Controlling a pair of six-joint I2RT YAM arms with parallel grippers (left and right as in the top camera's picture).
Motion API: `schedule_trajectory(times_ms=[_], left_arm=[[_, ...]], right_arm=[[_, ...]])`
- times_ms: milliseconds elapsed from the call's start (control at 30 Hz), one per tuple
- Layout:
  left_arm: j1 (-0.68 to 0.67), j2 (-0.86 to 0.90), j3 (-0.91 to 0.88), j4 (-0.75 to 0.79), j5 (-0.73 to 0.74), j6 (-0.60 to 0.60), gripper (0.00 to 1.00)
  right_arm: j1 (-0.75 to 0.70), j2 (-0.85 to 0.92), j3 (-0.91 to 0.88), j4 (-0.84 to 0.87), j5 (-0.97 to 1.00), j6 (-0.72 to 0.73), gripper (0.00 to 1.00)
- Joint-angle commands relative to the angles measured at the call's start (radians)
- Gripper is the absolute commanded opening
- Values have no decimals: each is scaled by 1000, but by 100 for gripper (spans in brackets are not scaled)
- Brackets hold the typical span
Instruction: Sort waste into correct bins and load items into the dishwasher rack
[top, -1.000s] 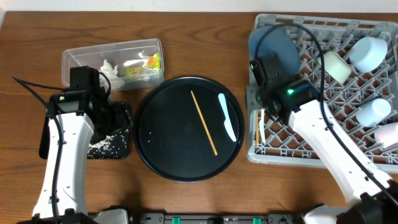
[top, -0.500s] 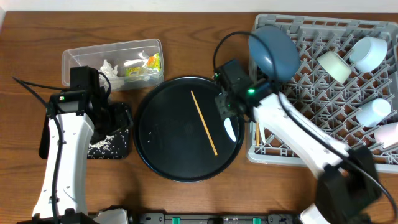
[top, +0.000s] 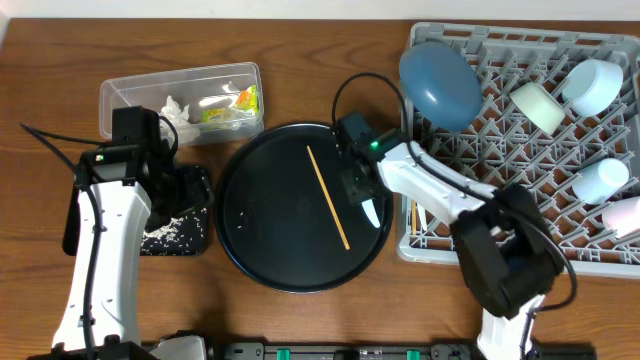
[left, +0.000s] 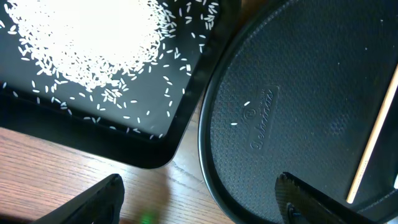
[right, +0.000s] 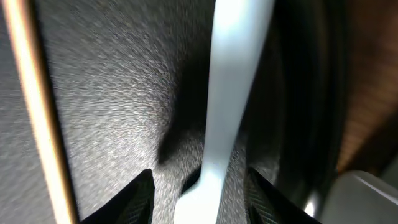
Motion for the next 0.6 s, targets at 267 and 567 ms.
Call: schedule_trajectory(times_ms=[267, 567], left_arm=[[3, -8, -3, -4, -8, -9, 79], [3, -8, -3, -3, -8, -9, 79]], right_arm=[[13, 33, -3, -1, 0, 33, 1], [4, -160, 7, -8, 23, 37, 1]])
